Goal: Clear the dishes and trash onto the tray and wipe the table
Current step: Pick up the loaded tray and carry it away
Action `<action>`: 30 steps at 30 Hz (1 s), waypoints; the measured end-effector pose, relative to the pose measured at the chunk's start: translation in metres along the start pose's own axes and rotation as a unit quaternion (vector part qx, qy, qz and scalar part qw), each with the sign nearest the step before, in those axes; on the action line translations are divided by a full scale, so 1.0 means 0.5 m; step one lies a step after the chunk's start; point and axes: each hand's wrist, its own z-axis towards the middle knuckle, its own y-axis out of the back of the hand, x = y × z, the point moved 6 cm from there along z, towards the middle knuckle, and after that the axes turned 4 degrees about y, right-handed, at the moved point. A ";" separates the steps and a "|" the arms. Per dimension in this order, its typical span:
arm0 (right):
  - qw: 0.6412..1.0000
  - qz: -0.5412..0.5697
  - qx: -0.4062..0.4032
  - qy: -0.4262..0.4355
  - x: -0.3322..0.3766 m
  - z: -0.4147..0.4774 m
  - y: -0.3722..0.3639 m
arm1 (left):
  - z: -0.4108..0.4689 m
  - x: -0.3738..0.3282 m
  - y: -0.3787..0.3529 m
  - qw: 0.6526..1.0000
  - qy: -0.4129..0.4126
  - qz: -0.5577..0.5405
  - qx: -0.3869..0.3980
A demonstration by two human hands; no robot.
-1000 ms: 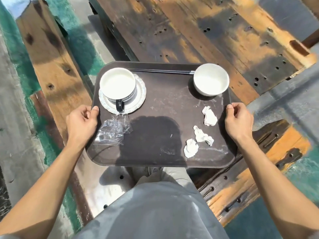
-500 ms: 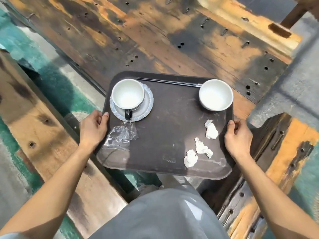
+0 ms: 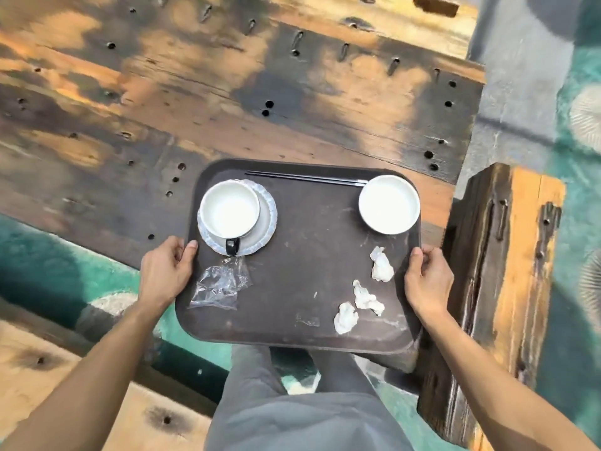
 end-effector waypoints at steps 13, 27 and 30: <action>0.992 -0.068 -0.056 -0.085 -0.082 -0.001 -0.131 | 0.246 -0.016 -0.169 0.987 -0.095 0.024 0.130; 0.991 -0.055 -0.058 -0.103 -0.097 0.007 -0.167 | 0.289 -0.030 -0.193 0.983 -0.087 0.005 0.159; 0.992 -0.058 -0.040 -0.101 -0.099 0.008 -0.168 | 0.290 -0.025 -0.196 0.983 -0.076 0.005 0.168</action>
